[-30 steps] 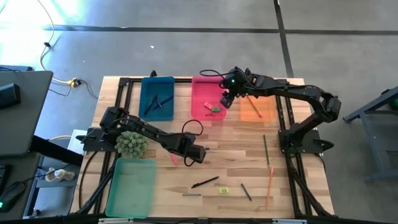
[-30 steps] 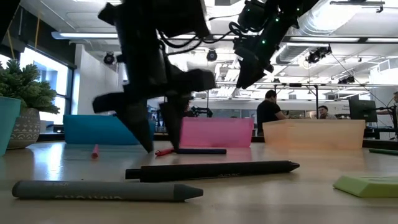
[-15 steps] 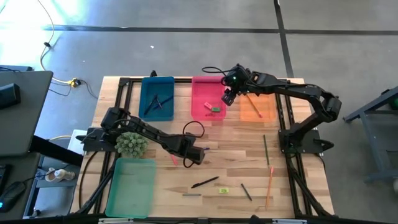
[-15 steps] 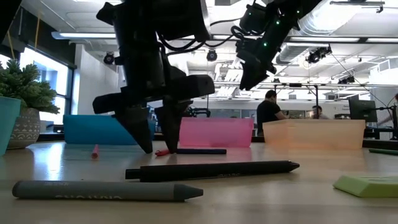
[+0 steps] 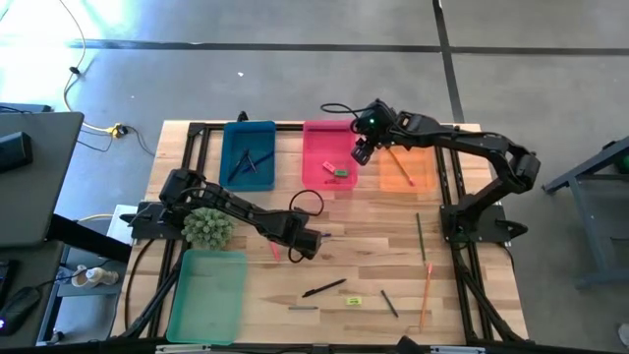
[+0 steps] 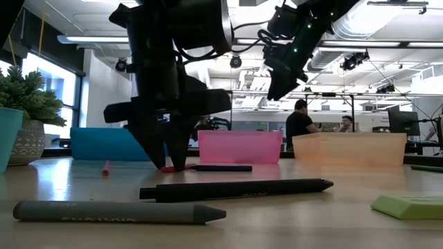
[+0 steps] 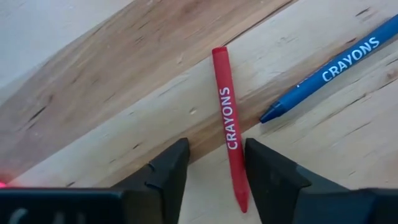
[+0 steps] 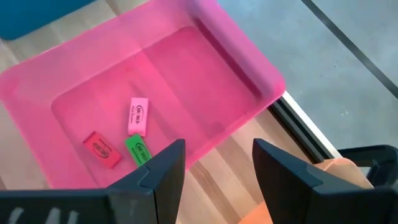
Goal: Sort crayons/erasers/pens/pencils in bins
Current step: Put the red crayon into the green bin
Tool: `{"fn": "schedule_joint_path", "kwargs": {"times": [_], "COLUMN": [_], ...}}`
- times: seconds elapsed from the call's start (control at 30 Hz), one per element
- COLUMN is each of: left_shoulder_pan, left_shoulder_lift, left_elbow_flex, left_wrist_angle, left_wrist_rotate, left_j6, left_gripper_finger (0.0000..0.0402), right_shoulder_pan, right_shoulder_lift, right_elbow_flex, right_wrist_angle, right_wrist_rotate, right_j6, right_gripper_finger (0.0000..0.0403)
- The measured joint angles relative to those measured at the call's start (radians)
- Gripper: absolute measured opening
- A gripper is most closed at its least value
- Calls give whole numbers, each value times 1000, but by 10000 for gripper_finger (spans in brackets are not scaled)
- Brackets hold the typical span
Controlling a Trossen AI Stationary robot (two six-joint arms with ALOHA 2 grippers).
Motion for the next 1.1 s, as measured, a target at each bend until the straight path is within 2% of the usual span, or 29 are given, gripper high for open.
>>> {"fn": "schedule_joint_path", "kwargs": {"times": [0.17, 0.47, 0.8, 1.1], "left_shoulder_pan": [0, 0, -7, -21], "left_shoulder_lift": [0, -1, -2, 1], "left_elbow_flex": [0, -2, -2, 31], "left_wrist_angle": [-9, -8, -1, -18], "left_wrist_rotate": [3, 7, 23, 27], "left_j6": [10, 26, 14, 5], "left_gripper_finger": [102, 50, 23, 20], "right_shoulder_pan": [-27, -53, -52, -52], "right_shoulder_lift": [-10, -11, -11, -11], "right_elbow_flex": [9, 124, 155, 156], "right_wrist_angle": [-29, -96, -150, -148], "right_wrist_rotate": [1, 2, 2, 2], "right_j6": [0, -23, -51, -71], "right_gripper_finger": [178, 178, 178, 178]}}
